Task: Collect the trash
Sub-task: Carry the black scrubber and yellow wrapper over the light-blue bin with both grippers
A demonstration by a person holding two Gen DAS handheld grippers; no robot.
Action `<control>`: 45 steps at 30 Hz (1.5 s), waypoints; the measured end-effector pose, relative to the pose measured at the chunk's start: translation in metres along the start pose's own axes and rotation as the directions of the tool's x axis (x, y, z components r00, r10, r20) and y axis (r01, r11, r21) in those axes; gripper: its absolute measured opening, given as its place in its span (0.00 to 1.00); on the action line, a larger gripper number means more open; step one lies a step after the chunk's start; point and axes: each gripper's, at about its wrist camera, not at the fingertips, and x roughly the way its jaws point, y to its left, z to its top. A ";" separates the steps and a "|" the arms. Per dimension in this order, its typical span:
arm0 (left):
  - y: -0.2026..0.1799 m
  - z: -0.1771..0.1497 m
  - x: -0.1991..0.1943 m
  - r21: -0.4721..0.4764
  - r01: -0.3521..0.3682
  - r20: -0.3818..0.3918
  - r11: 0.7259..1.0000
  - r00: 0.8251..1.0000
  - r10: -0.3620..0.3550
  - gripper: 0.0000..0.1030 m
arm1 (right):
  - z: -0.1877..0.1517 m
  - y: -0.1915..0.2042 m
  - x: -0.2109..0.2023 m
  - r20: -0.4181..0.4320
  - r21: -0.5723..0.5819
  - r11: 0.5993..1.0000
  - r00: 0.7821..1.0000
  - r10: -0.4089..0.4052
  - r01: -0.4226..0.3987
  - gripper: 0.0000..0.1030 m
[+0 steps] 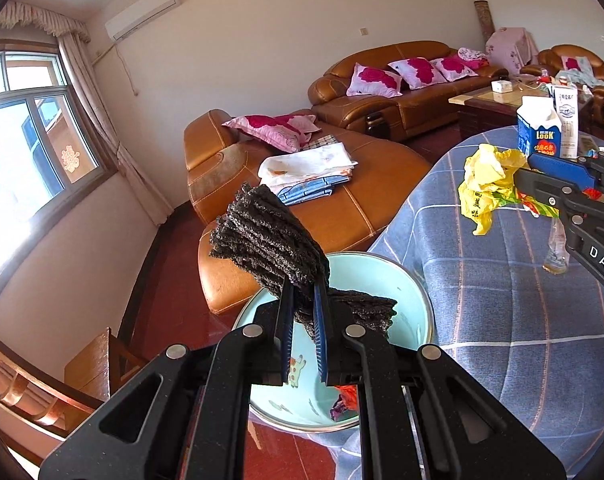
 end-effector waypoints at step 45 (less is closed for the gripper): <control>0.041 -0.016 0.030 0.027 -0.146 -0.077 0.989 0.986 0.148 0.09 | 0.012 0.048 0.052 -0.033 -0.121 0.984 0.991 0.128 -0.131 0.19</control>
